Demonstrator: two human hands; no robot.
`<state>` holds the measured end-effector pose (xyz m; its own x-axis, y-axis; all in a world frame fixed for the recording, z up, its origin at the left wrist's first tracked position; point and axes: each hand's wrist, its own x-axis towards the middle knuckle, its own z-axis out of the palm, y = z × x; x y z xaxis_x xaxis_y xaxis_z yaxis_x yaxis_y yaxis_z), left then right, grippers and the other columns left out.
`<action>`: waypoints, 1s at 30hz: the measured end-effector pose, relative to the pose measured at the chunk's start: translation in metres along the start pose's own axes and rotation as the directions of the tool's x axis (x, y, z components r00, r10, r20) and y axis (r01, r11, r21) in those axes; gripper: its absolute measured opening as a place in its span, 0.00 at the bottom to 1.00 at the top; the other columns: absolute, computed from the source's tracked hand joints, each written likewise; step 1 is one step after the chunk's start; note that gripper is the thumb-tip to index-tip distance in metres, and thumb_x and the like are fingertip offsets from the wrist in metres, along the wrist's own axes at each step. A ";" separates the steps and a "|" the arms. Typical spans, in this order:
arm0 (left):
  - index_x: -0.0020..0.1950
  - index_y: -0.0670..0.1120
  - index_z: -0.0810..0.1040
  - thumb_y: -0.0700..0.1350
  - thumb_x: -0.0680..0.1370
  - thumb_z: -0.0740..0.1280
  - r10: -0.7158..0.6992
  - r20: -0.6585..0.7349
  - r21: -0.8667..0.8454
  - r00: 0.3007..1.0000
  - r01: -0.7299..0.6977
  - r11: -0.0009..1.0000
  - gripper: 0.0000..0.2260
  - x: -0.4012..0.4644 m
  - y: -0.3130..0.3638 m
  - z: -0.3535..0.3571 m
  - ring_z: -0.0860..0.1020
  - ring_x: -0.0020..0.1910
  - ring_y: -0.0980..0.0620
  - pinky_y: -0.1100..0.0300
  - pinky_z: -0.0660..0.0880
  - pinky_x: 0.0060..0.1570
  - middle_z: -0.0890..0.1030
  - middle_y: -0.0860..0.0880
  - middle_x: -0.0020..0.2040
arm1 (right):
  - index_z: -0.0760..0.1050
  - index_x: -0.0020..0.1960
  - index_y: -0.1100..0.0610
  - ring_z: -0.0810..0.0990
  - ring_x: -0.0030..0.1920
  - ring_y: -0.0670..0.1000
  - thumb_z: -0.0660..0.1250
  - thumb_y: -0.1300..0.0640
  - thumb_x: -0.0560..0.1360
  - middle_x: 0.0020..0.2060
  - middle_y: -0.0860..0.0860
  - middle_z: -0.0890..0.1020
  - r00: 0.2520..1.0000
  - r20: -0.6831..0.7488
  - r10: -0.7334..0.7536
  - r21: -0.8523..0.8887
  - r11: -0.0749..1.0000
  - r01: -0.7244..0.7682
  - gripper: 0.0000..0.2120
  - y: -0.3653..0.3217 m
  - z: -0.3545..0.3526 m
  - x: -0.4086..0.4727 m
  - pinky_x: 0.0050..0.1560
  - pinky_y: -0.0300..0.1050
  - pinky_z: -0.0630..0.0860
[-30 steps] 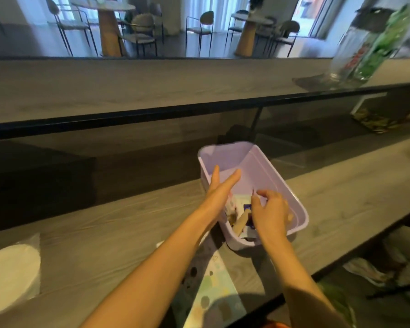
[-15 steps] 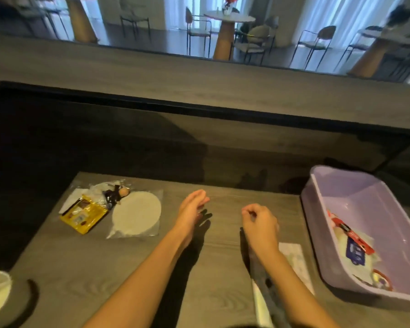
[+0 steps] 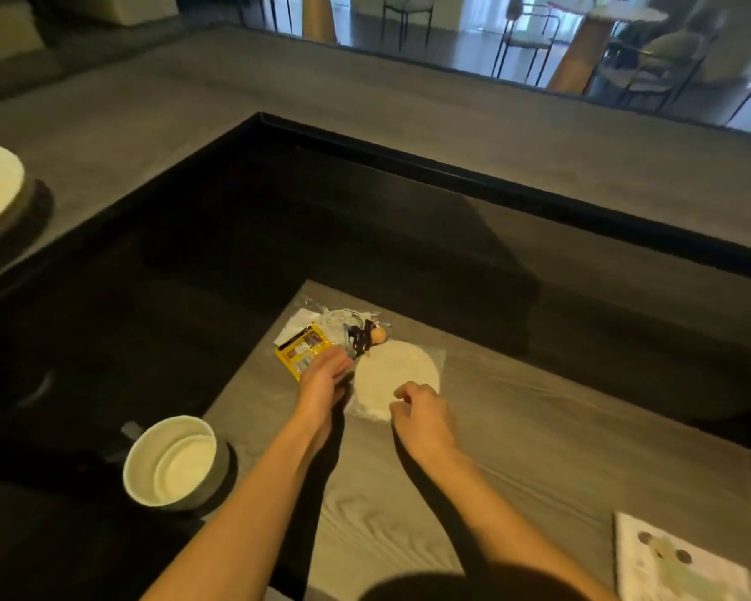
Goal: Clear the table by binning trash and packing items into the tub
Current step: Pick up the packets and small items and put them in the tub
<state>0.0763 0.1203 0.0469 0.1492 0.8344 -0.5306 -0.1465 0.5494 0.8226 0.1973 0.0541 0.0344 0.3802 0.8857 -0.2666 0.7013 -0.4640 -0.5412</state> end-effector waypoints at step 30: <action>0.63 0.43 0.73 0.43 0.80 0.59 -0.186 -0.194 -0.466 0.963 0.076 0.881 0.13 0.047 0.040 -0.093 0.80 0.53 0.42 0.45 0.75 0.59 0.80 0.40 0.54 | 0.72 0.64 0.55 0.75 0.59 0.51 0.59 0.55 0.79 0.61 0.54 0.77 0.890 0.223 -0.398 0.265 0.903 0.337 0.15 -0.116 0.062 0.069 0.59 0.45 0.73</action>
<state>-0.0140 0.1853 0.0357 -0.0191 0.7104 -0.7036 -0.5739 0.5684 0.5895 0.1044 0.1705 0.0295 -0.0748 0.9770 -0.1997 0.6019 -0.1154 -0.7902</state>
